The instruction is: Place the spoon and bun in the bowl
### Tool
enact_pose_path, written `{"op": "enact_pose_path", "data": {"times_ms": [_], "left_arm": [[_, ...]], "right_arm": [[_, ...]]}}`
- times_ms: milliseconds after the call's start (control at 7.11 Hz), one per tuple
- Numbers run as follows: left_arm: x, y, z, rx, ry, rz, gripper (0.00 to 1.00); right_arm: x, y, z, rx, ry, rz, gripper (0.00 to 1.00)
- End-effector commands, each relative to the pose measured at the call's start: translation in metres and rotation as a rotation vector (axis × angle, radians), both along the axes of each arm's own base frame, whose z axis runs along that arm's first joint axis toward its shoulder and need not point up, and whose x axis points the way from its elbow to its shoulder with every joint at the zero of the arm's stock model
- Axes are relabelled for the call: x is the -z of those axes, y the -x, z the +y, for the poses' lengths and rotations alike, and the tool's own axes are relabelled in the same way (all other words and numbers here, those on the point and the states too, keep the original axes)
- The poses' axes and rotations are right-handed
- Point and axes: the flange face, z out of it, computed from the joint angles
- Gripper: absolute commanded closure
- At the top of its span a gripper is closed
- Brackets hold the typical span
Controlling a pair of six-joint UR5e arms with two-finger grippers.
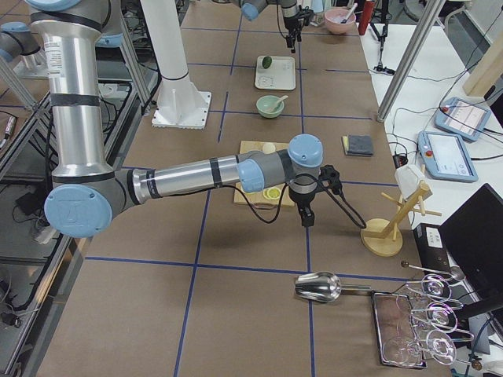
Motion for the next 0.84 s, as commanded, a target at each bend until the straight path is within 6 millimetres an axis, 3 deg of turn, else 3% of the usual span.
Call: {"op": "enact_pose_path", "data": {"times_ms": [0, 141, 281, 422, 563, 704], "left_arm": [[-0.096, 0.154, -0.063, -0.140, -0.083, -0.160, 0.00], [-0.156, 0.210, -0.077, -0.177, -0.030, -0.177, 0.00], [-0.209, 0.270, -0.068, -0.188, 0.010, -0.159, 0.00], [-0.254, 0.317, -0.043, -0.162, 0.092, -0.073, 0.00], [-0.304, 0.345, 0.002, -0.131, 0.203, 0.103, 0.00], [-0.345, 0.353, 0.039, -0.121, 0.271, 0.165, 0.00]], "right_arm": [[0.054, 0.032, -0.007, -0.026, 0.006, -0.048, 0.00], [0.077, 0.052, -0.004, -0.035, 0.023, -0.064, 0.00], [0.121, 0.084, -0.002, -0.032, 0.053, -0.074, 0.00], [0.171, 0.116, 0.007, -0.033, 0.065, -0.082, 0.00], [0.206, 0.160, 0.028, -0.031, 0.069, -0.072, 0.00], [0.225, 0.201, 0.042, -0.024, 0.044, -0.047, 0.00]]}}
